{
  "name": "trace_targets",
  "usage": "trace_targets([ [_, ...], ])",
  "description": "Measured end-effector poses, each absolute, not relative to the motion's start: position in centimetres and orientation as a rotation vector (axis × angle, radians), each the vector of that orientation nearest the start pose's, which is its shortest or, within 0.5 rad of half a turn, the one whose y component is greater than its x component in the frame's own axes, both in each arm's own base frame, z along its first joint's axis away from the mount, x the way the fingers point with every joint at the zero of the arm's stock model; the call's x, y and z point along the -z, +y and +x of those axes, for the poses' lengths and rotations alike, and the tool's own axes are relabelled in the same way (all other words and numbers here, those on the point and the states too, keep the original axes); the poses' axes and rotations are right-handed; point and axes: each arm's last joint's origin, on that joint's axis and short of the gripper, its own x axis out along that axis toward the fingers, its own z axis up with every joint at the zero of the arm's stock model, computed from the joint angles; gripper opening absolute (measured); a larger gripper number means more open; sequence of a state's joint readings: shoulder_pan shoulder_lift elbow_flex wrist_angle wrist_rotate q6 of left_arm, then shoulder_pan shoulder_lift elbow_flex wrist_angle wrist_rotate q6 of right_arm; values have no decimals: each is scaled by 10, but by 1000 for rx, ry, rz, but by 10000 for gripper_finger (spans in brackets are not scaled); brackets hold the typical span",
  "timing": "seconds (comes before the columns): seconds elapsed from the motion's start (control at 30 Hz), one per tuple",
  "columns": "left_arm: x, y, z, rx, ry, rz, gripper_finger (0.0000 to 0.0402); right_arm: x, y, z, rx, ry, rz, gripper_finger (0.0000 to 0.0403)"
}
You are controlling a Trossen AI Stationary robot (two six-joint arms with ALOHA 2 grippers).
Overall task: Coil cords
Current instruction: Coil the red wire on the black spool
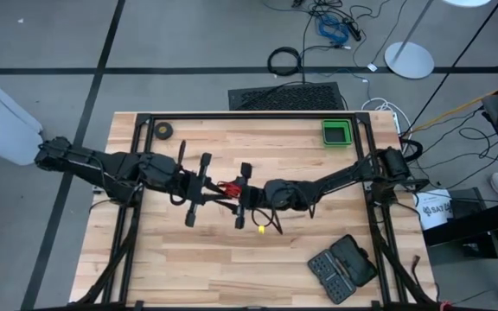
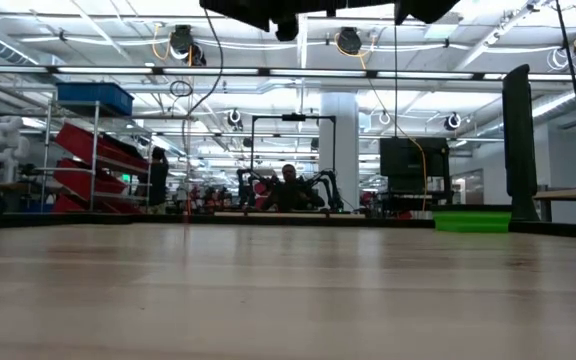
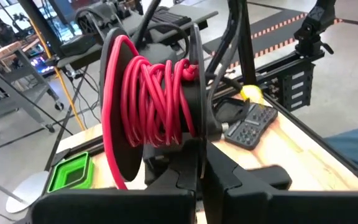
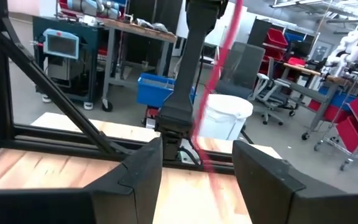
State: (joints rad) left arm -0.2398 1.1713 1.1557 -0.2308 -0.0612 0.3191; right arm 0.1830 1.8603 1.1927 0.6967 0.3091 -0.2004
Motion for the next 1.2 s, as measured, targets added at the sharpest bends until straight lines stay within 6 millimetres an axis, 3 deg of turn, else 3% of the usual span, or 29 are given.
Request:
trace_targets([
  [0.2, -379, -64, 249, 228, 211, 358, 6, -258, 71, 417, 124, -9, -197, 157],
  [0.7, -377, -66, 248, 184, 242, 373, 6, -247, 88, 412, 166, 125, -212, 7],
  [1.0, -375, -63, 244, 108, 287, 396, 6, -236, 87, 409, 186, 244, -148, 1],
  [1.2, -379, -60, 234, 94, 292, 394, 6, -242, 82, 396, 241, 351, -122, 0],
])
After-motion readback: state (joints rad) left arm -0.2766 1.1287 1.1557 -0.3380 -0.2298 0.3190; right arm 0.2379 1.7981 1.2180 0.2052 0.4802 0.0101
